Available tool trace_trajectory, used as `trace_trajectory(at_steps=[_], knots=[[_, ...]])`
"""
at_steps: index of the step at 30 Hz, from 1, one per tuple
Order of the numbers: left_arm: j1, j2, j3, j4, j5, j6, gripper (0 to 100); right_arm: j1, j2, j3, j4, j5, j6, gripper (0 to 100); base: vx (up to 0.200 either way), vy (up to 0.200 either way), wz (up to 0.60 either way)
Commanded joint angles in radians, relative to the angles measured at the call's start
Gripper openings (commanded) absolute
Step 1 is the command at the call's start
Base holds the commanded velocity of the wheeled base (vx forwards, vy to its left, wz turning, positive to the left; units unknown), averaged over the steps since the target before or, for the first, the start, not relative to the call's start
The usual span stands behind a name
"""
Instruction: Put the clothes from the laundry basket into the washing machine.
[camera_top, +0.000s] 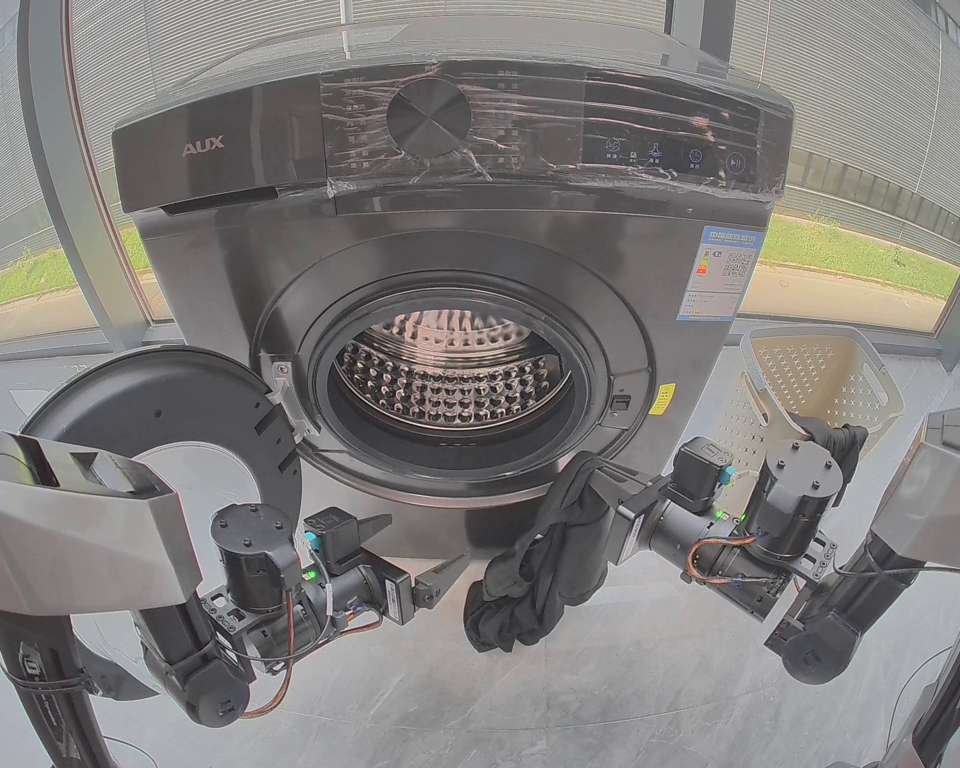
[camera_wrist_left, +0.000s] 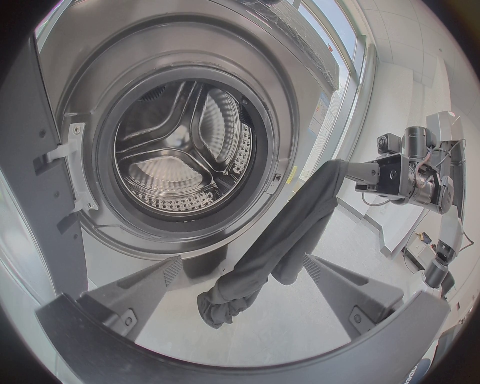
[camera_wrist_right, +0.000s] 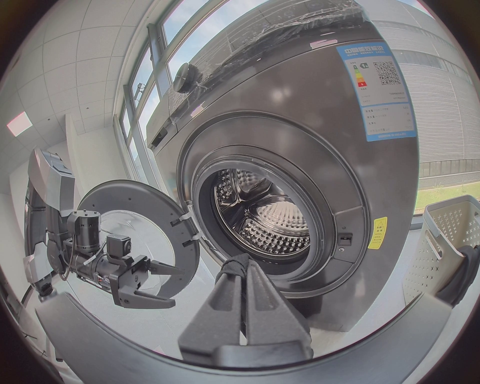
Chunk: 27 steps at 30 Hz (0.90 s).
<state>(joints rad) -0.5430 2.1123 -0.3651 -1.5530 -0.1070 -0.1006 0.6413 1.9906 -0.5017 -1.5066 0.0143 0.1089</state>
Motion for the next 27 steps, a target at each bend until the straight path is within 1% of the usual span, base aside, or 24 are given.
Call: trace_trajectory(at_steps=[1, 4, 13, 19, 23, 27], knots=[[-0.006, 0.028, 0.005, -0.007, 0.000, -0.001, 100, 0.023, 0.005, -0.038, 0.003, -0.011, 0.000, 0, 0.000, 0.000, 0.00], [-0.012, 0.044, 0.008, -0.009, 0.000, 0.001, 100, 0.026, 0.007, -0.081, 0.009, -0.036, 0.000, 0, 0.000, 0.000, 0.00], [-0.015, 0.074, 0.011, -0.009, 0.001, 0.002, 100, 0.026, -0.001, -0.146, 0.077, -0.039, 0.002, 0, 0.000, 0.000, 0.00], [-0.015, 0.087, 0.002, -0.009, 0.004, 0.002, 100, 0.026, -0.001, -0.181, 0.123, -0.059, 0.002, 0, 0.000, 0.000, 0.00], [-0.015, 0.097, -0.002, -0.009, 0.004, 0.002, 100, 0.029, -0.004, -0.212, 0.164, -0.060, 0.003, 0, 0.000, 0.000, 0.00], [-0.014, 0.123, -0.011, -0.009, 0.006, 0.001, 100, 0.037, -0.007, -0.233, 0.175, -0.062, 0.003, 0, 0.000, 0.000, 0.00]])
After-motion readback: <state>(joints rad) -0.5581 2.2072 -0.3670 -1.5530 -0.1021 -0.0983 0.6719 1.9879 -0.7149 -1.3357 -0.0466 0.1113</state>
